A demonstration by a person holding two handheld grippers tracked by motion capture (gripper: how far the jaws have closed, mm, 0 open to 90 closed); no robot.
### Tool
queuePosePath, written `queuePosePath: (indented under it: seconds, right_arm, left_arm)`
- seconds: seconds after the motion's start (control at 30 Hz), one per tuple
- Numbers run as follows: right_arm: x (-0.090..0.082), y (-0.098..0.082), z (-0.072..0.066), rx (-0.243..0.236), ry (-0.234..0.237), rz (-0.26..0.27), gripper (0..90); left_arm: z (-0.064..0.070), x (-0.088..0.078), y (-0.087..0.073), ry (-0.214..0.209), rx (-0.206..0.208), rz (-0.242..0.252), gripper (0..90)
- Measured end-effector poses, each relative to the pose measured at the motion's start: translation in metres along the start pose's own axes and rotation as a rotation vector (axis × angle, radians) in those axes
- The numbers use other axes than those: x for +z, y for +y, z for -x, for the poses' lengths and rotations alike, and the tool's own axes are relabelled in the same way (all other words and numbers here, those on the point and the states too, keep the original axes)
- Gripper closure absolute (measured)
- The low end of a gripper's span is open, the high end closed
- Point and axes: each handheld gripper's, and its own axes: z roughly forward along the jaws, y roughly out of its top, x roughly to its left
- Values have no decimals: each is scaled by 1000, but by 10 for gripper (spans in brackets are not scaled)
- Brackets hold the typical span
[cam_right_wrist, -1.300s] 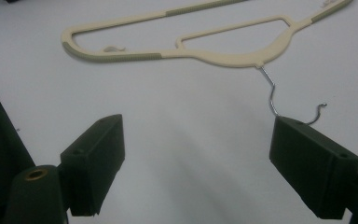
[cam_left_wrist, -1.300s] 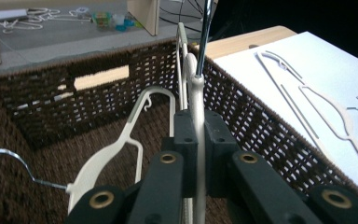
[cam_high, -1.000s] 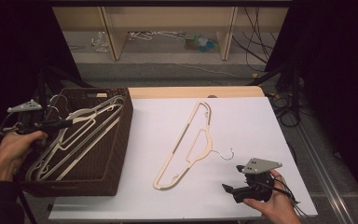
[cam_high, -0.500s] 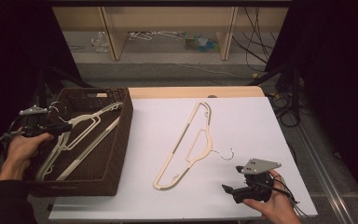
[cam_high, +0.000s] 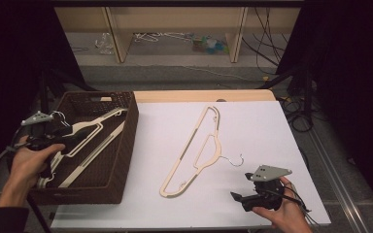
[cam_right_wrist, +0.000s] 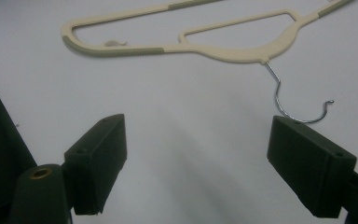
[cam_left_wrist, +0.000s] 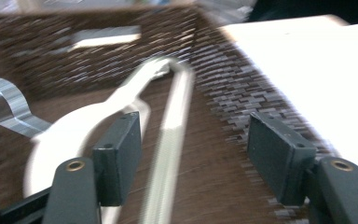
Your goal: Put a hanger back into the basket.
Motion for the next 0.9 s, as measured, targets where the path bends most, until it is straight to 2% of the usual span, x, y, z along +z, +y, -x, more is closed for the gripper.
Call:
queuePosePath:
  seconds: [0.07, 0.17, 0.2, 0.23, 0.27, 0.37, 0.43, 0.53, 0.67, 0.73, 0.9]
  right_arm:
    - [0, 0, 0, 3, -3, 1, 209]
    - [0, 0, 0, 3, -5, 7, 209]
    - [1, -1, 1, 4, -4, 7, 209]
    - [1, 0, 1, 11, -2, 4, 209]
    - [1, 0, 1, 11, -2, 4, 209]
    - [2, -1, 2, 7, 2, 8, 209]
    - [3, -1, 2, 2, -1, 13, 209]
    - [5, 0, 1, 16, 0, 9, 207]
    - [9, 1, 1, 3, 12, 5, 207]
    - [9, 1, 0, 7, 11, 5, 207]
    - [9, 1, 0, 7, 7, 5, 205]
  left_arm:
    - [18, -3, 1, -36, -1, 22, 327]
    - [47, -6, 1, -99, 48, 61, 302]
    - [68, -7, -2, -143, 72, 76, 296]
    - [79, -7, -4, -169, 88, 80, 292]
    - [79, -7, -4, -169, 88, 80, 288]
    - [111, -6, -13, -242, 121, 93, 284]
    - [131, -5, -20, -256, 149, 83, 281]
    - [154, 0, -32, -303, 179, 71, 272]
    - [174, 10, -52, -324, 233, 52, 251]
    - [180, 15, -60, -347, 241, 42, 246]
    - [186, 21, -80, -363, 245, 30, 230]
